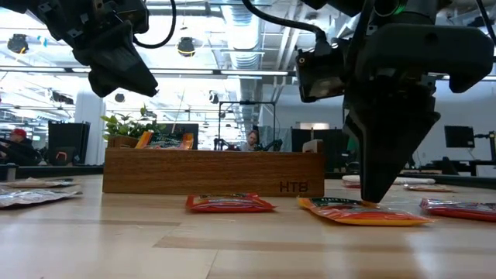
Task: Pick & Place Tea
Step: Put the orange tea bag into the left section of the wooden organizer
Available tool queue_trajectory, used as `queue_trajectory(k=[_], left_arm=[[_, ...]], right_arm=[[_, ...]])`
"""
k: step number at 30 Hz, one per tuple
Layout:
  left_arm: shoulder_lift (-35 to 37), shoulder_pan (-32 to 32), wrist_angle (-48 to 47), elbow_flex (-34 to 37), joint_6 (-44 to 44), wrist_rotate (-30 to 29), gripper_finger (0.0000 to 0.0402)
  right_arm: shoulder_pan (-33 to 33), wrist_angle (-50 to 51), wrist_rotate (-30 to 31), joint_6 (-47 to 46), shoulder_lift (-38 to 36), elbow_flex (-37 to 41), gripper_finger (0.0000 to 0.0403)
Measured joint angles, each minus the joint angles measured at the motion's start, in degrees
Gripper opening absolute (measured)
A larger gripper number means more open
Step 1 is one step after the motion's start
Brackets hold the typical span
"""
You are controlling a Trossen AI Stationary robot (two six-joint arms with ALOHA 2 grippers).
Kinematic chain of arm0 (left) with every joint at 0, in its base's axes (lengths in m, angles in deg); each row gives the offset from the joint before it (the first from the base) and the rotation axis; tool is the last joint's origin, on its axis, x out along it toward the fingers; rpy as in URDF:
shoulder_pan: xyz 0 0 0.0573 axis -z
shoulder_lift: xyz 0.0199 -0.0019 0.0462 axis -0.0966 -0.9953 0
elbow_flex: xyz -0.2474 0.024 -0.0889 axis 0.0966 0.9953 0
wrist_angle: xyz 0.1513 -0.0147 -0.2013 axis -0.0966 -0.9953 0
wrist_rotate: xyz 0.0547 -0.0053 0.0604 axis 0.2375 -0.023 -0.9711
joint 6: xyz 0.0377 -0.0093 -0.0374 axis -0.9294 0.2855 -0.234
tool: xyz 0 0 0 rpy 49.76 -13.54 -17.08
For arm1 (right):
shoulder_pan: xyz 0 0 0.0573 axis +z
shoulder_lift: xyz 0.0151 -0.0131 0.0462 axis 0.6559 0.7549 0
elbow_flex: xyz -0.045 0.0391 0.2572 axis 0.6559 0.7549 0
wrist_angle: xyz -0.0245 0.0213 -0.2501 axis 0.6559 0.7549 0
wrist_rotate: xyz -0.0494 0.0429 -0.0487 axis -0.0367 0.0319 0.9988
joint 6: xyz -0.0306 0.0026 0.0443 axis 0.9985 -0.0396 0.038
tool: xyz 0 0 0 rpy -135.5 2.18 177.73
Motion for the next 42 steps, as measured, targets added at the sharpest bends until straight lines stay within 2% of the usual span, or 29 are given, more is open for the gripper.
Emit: queue_trajectory(k=[22,35,42], left_arm=[[0.0,0.0,0.0,0.0,0.0,0.0,0.008],[0.0,0.0,0.0,0.0,0.0,0.0,0.008],[0.0,0.0,0.1,0.0,0.0,0.0,0.008]], right_arm=[[0.0,-0.2,0.0,-0.5,-0.4,1.9,0.0055],[-1.2,1.4,1.1,-1.8,-0.4,1.9,0.0011],[-1.3,1.6,1.2,-1.7,-0.3,2.0,0.0025]])
